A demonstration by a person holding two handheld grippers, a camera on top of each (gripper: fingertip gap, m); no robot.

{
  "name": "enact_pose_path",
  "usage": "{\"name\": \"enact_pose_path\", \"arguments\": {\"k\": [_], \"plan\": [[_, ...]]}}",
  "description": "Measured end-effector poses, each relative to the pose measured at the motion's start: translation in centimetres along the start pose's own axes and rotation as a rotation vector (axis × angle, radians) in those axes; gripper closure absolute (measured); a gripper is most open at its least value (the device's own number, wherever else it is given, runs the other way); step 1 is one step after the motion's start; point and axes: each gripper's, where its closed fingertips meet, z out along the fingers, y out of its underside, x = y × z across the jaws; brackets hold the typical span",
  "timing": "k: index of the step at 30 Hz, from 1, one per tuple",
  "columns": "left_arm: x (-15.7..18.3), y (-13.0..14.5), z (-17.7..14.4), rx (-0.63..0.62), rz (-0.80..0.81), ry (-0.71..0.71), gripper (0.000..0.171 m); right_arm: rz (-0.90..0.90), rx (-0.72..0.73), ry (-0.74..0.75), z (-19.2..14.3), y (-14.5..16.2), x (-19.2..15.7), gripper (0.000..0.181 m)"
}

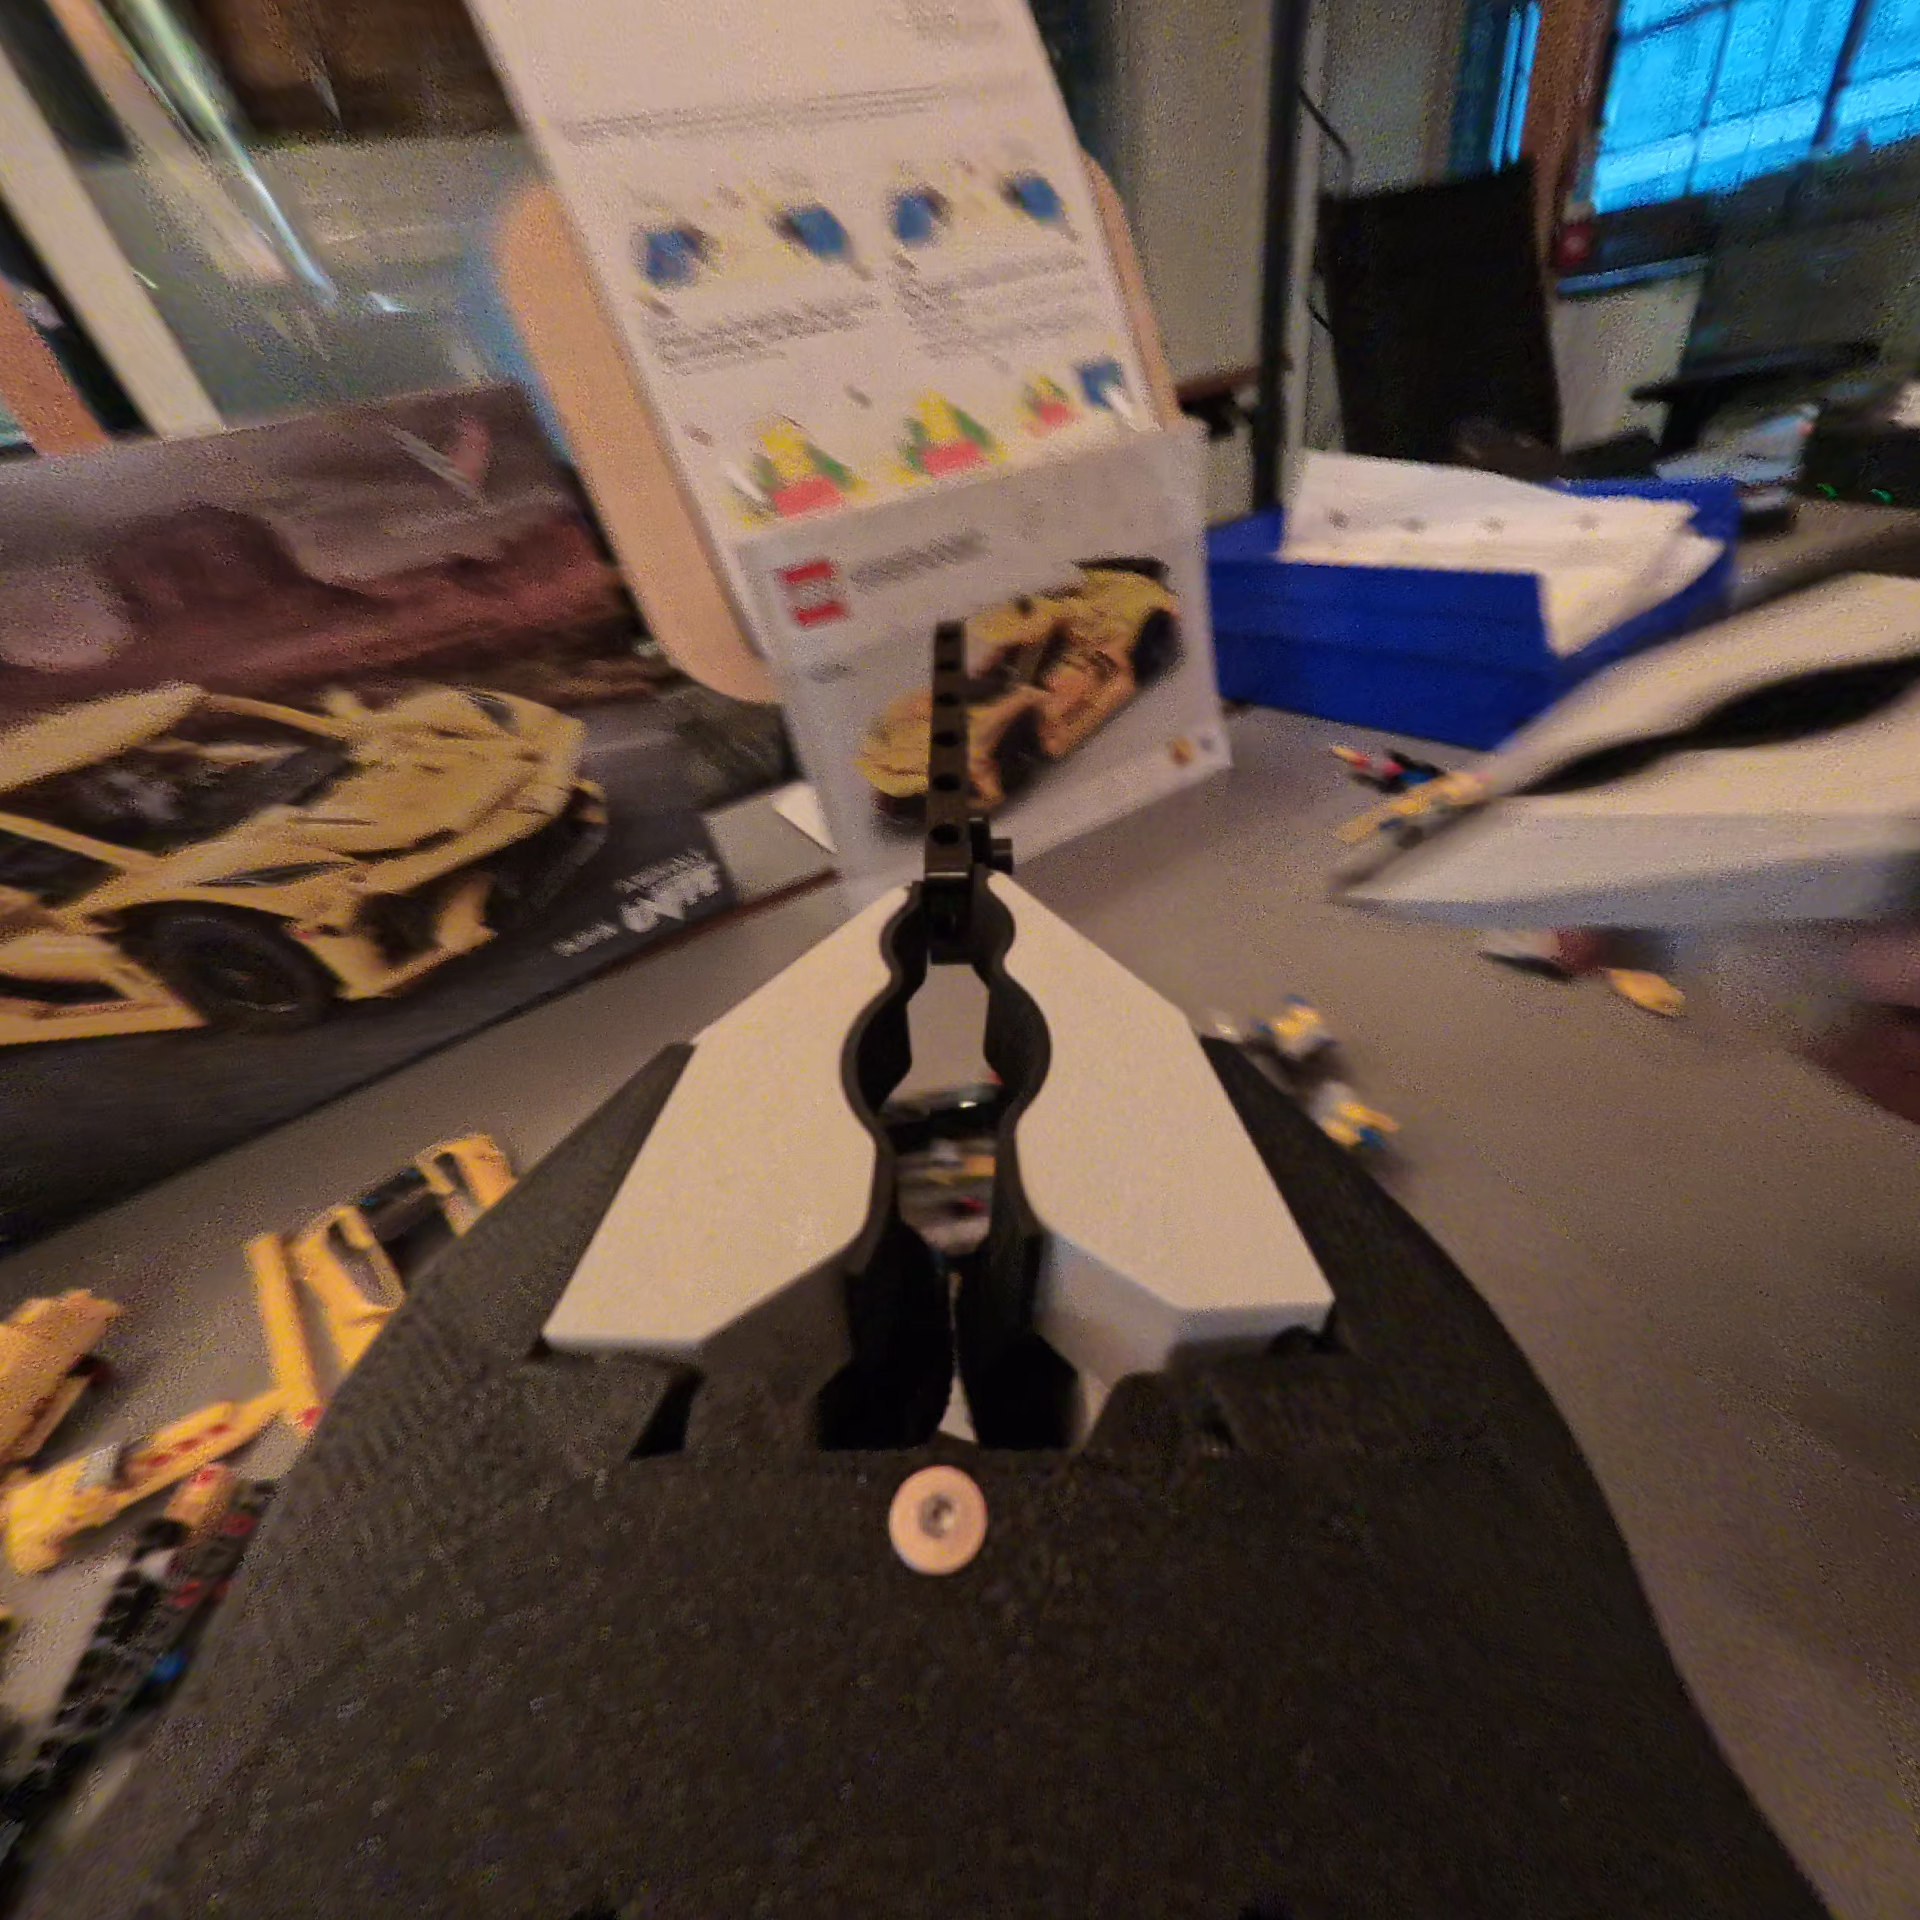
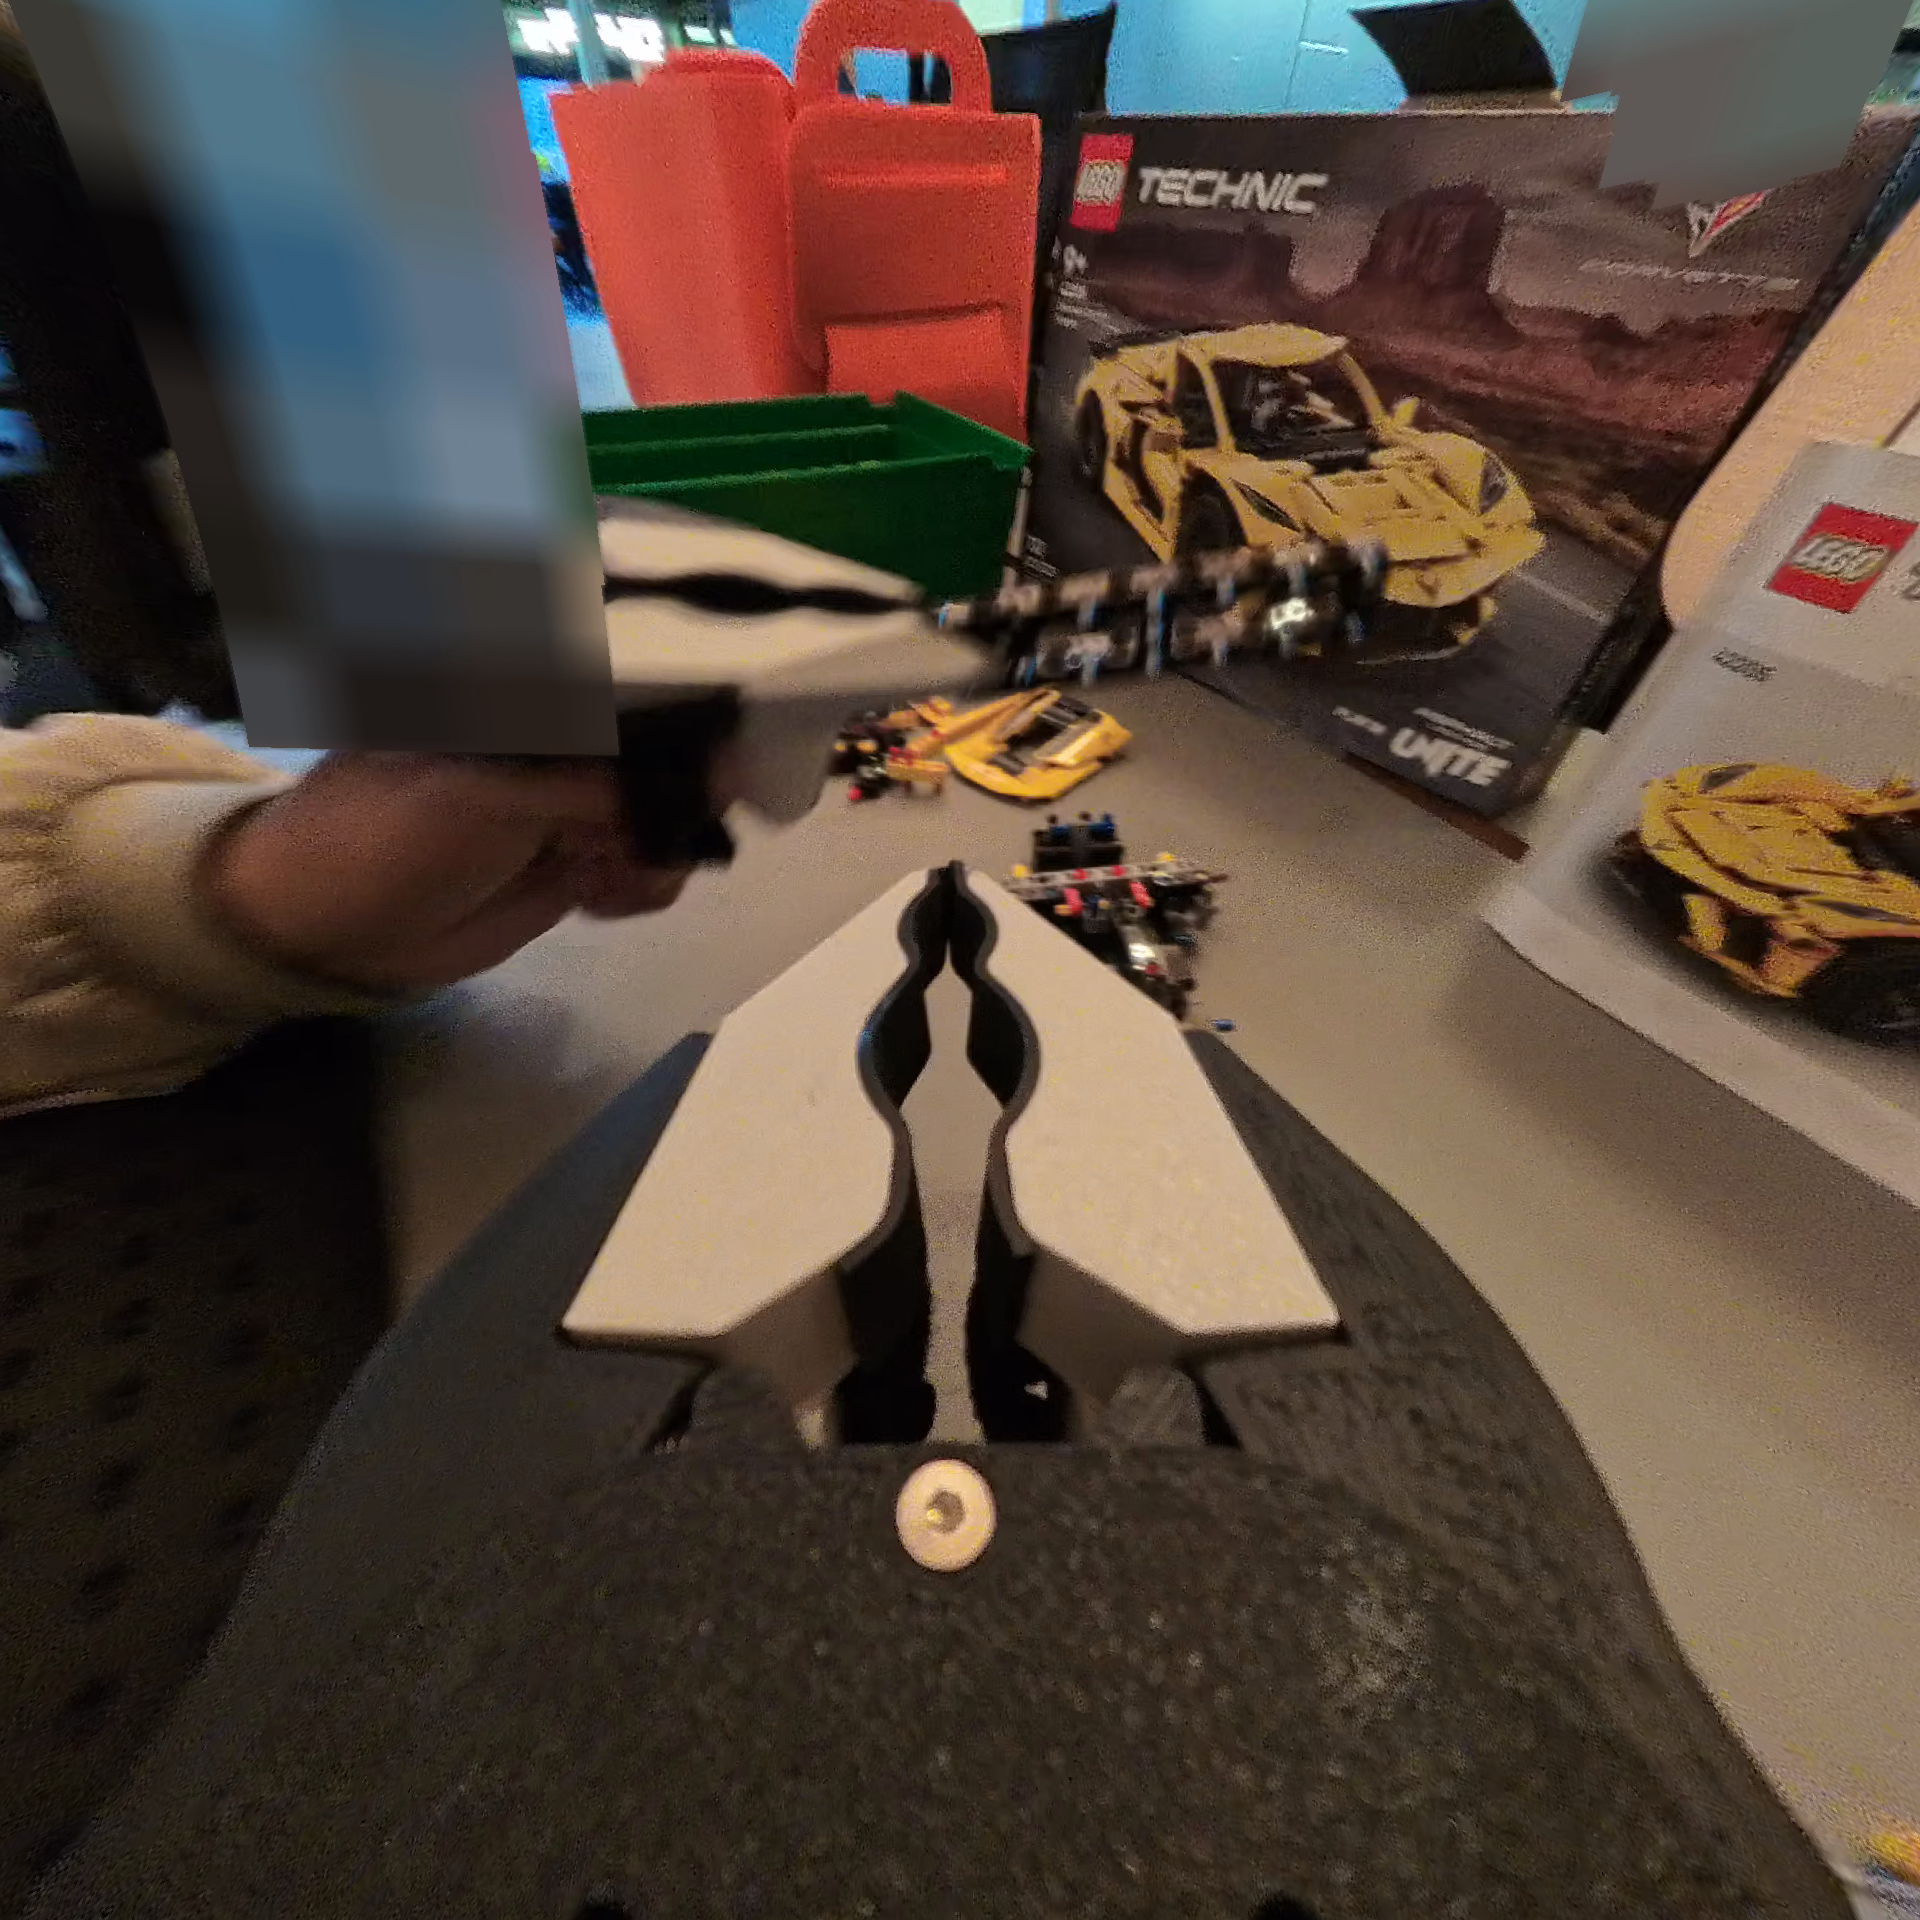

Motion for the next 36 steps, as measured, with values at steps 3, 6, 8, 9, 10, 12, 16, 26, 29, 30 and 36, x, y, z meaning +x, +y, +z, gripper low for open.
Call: {"name": "enact_pose_path", "arguments": {"k": [3,6,8,9,10,12,16,26,29,30,36], "plan": [[-5.8,-0.1,-0.5,0.032,-0.322,0.053,0.165,-0.056,-0.01,-0.001,0.0,0.6,-0.4,0.181],[-0.7,-2.4,-2.1,0.157,-0.278,0.325,0.164,0.105,0.02,-0.101,1.1,0.6,-0.3,0.181],[1.6,-4.6,-3.5,0.275,-0.296,0.501,0.165,0.234,0.094,-0.137,0.7,-0.3,0.7,0.177],[2.9,-4.8,-4.1,0.283,-0.3,0.608,0.164,0.314,0.117,-0.175,0.2,-0.5,1.2,0.165],[3.9,-4.9,-4.6,0.283,-0.326,0.695,0.164,0.397,0.141,-0.221,-0.5,-0.9,1.6,0.156],[5.2,-4.7,-5.1,0.294,-0.237,0.73,0.164,0.474,0.235,-0.284,-2.1,-2.3,2.4,0.148],[6.0,-1.7,-3.9,0.261,0.436,0.436,0.164,0.519,0.198,-0.349,-2.4,-2.2,2.4,0.134],[9.8,1.0,-3.3,0.301,0.989,0.212,0.164,0.775,0.138,-0.469,-0.3,-1.2,0.9,0.158],[10.4,2.1,-3.0,0.151,0.686,0.372,0.144,0.62,0.223,-0.361,-1.5,-2.0,2.5,0.16],[10.5,2.3,-2.9,0.094,0.529,0.445,0.132,0.561,0.284,-0.333,-2.1,-2.7,3.0,0.16],[10.0,0.1,-3.1,0.079,0.08,0.62,0.118,0.5,0.277,-0.426,-2.2,-3.2,0.8,0.16]]}}
